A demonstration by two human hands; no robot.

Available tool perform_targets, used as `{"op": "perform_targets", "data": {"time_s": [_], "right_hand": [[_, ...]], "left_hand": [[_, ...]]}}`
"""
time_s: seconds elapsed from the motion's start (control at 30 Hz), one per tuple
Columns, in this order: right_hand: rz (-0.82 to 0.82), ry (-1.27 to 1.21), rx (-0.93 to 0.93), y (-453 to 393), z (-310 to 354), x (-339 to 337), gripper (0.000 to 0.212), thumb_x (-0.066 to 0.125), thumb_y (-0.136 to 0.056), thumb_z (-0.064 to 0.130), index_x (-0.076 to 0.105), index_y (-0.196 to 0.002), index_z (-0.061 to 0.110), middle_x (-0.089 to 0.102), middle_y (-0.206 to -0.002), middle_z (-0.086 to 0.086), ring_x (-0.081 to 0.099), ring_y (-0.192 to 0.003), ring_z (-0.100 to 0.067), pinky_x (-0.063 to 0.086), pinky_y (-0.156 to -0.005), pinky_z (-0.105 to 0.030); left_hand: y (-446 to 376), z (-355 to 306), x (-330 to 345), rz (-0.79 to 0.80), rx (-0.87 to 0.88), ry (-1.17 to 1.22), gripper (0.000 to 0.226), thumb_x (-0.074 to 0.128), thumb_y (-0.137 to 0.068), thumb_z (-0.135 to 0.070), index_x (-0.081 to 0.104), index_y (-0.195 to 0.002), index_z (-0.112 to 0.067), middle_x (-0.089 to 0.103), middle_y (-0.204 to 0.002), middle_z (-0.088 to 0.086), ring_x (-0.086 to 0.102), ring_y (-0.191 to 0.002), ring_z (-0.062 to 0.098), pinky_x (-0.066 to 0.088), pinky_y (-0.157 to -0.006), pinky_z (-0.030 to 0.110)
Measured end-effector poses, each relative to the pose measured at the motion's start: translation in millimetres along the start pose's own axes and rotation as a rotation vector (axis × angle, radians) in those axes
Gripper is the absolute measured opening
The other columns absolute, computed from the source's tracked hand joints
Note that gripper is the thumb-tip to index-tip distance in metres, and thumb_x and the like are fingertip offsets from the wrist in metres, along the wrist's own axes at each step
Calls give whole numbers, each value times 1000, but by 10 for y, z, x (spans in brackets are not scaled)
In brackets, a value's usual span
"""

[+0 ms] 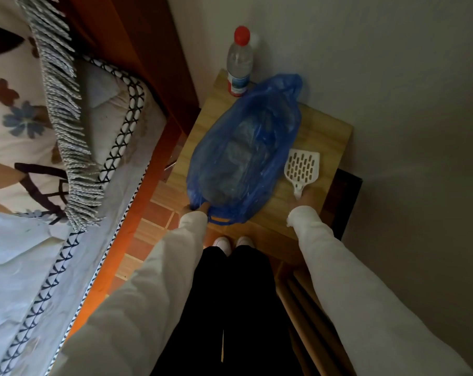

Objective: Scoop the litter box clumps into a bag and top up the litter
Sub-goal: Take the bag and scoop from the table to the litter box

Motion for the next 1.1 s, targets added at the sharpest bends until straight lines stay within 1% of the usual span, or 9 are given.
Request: {"op": "perform_targets", "data": {"time_s": [0.1,0.17,0.23,0.37,0.5,0.67,0.8,0.93,1.1], "right_hand": [[-58,-138,34,268,93,-258,27,47,-97,17,51,-122,9,59,-118,-11,57,-105,-29,46,-94,-36],[-50,-221,35,529,178,-448,28,46,-96,18,47,-125,17,55,-108,-1,55,-95,-23,49,-92,-41],[-33,-262,45,771,235,-641,28,48,-95,19,45,-123,17,53,-103,-3,56,-92,-25,51,-89,-45],[46,-381,2,1263,458,-968,21,52,-91,13,47,-112,12,62,-95,-10,60,-75,-19,50,-69,-33],[171,-406,-75,1752,754,-1207,25,54,-91,12,52,-115,9,60,-77,-3,56,-62,-14,46,-63,-29],[243,-385,-237,2257,1102,-1386,20,55,-93,11,54,-112,6,60,-73,-5,55,-57,-15,46,-53,-24],[307,-375,-334,2571,1331,-1484,20,55,-93,11,51,-112,8,60,-73,-6,54,-58,-15,48,-56,-27],[382,-336,-423,2834,1522,-1584,23,55,-94,16,47,-116,10,62,-81,-7,57,-63,-15,47,-58,-25],[451,-270,-527,3080,1655,-1630,26,54,-95,14,46,-119,7,63,-84,-10,55,-60,-14,46,-55,-22]], "left_hand": [[560,-194,-142,23,33,116,51,68,-81,-10,46,-128,-7,53,-108,10,54,-97,29,46,-98,46],[827,-270,-263,29,42,165,52,67,-84,-10,44,-131,-8,55,-120,11,55,-105,30,45,-99,46],[1068,-343,-402,53,50,239,53,66,-85,-11,43,-133,-9,53,-129,12,54,-115,33,47,-97,45],[1760,-530,-620,81,129,382,48,53,-94,-10,36,-138,-4,45,-141,15,46,-127,31,44,-95,37],[2130,-676,-943,94,137,421,53,62,-88,-13,41,-137,-8,51,-136,17,52,-121,32,47,-84,37],[2520,-785,-1308,82,181,480,46,61,-89,-12,46,-132,-7,53,-132,17,53,-120,34,47,-91,44],[2752,-829,-1563,87,247,557,43,60,-89,-9,48,-130,-5,56,-127,17,53,-118,33,45,-96,47],[2901,-772,-1794,83,304,651,37,61,-88,-9,53,-124,-6,63,-108,16,55,-114,35,46,-94,48],[3061,-599,-2007,2,347,813,45,62,-88,-12,49,-129,-1,59,-117,17,56,-112,33,47,-91,45]]}}
Point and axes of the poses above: each hand's wrist, its own y-axis away from the middle knuckle, its own x-axis out of the palm, z = x × y, the point moved 3 cm from there along -y, towards the middle knuckle
